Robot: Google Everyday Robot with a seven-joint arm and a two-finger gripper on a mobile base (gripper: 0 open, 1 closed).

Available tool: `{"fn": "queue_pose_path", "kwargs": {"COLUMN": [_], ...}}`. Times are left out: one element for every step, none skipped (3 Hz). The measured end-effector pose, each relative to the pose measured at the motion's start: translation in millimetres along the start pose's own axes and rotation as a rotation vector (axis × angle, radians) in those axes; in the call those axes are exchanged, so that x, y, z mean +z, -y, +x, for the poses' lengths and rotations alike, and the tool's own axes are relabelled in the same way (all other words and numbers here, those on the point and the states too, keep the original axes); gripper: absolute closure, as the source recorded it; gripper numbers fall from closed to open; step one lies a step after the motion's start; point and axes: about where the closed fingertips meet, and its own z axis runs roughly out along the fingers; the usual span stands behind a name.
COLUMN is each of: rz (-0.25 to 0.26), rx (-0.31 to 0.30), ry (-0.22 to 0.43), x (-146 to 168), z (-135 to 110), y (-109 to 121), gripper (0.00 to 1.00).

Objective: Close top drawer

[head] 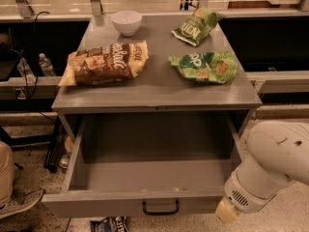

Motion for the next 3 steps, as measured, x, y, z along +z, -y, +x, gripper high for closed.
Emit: {"fn": "queue_pose_path", "kwargs": {"rz": [0.014,0.017,0.067], "rx": [-0.001,-0.002,-0.022], "ry": [0.070,0.073,0.129], "x": [3.8,3.8,2.8], "z": [-20.2,-21.2,-42.6], "y": [7.0,7.5,16.6], "gripper": [1.00,1.00,1.00]}}
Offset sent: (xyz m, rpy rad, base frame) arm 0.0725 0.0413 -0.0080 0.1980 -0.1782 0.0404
